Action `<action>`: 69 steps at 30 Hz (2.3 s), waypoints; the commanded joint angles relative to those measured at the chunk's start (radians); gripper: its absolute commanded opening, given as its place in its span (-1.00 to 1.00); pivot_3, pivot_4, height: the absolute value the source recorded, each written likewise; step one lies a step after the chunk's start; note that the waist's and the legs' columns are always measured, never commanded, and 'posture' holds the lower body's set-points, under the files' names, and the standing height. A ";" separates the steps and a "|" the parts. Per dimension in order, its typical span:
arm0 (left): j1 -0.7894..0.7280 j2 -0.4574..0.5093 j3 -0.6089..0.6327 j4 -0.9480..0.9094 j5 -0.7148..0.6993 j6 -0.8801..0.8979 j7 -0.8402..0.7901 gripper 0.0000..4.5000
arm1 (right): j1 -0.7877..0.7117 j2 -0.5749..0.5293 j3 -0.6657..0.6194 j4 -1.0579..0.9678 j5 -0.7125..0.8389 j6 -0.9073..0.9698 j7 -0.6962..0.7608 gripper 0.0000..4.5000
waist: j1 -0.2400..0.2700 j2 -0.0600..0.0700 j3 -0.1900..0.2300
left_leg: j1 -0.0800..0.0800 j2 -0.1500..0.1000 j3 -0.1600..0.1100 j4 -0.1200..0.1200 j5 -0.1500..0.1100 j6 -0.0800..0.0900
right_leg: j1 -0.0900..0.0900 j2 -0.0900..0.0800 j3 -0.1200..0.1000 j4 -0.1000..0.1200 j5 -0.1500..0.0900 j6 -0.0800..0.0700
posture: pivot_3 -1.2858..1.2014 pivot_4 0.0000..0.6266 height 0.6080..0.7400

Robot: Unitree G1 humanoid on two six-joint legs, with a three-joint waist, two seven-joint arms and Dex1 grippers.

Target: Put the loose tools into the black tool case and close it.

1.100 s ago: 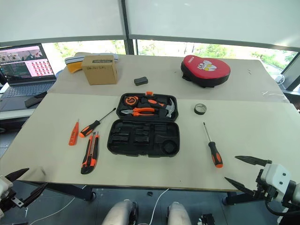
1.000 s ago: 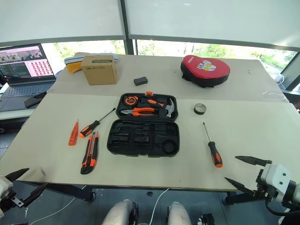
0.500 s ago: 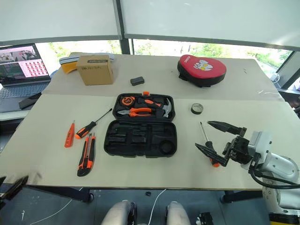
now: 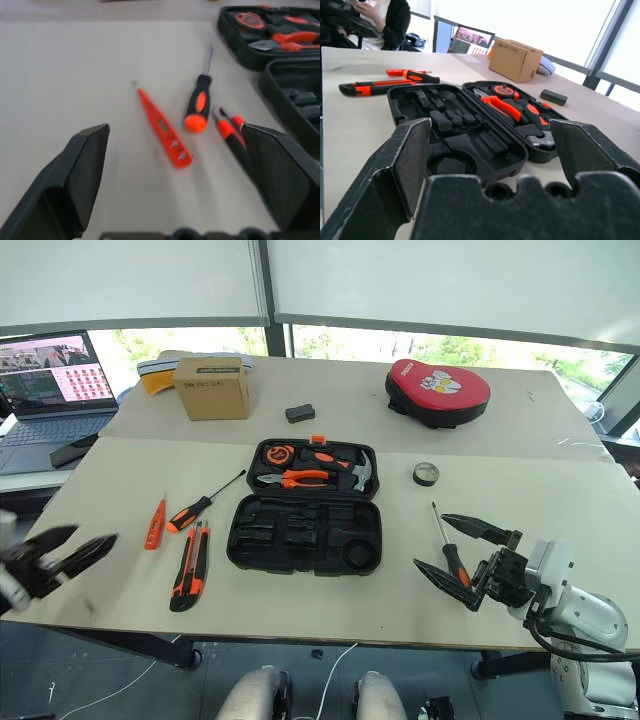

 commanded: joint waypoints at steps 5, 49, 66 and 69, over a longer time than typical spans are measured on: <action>-0.399 0.011 -0.389 0.272 0.228 0.060 -0.064 1.00 | 0.040 0.012 -0.037 -0.090 -0.008 -0.012 -0.053 0.95 | -0.020 0.000 0.000 | -0.001 -0.001 0.001 0.000 -0.001 -0.002 | -0.003 0.003 0.002 0.001 0.001 0.001 | 0.03 -0.52 1.00; -0.885 -0.308 -0.865 0.601 0.789 -0.576 -0.544 -0.63 | -0.155 -0.079 0.019 -0.051 -0.022 0.112 -0.071 1.00 | -0.004 -0.001 0.001 | -0.008 0.000 0.007 0.009 -0.002 -0.002 | -0.005 0.005 0.001 0.002 0.001 0.002 | 0.03 -0.52 1.00; -0.896 -0.419 -0.751 0.645 0.715 -0.705 -0.512 -0.07 | -0.131 -0.076 0.048 -0.145 -0.017 0.187 -0.127 1.00 | 0.006 -0.001 0.001 | -0.012 -0.004 0.004 0.016 -0.004 0.002 | -0.006 0.001 0.001 0.010 0.000 0.005 | 0.03 -0.52 1.00; -0.887 -0.408 -0.696 0.629 0.679 -0.720 -0.519 0.41 | -0.129 -0.075 0.053 -0.158 -0.014 0.206 -0.131 1.00 | 0.004 -0.001 0.001 | -0.013 -0.004 0.001 0.018 -0.004 0.002 | -0.007 0.000 0.001 0.010 0.000 0.006 | 0.03 -0.52 1.00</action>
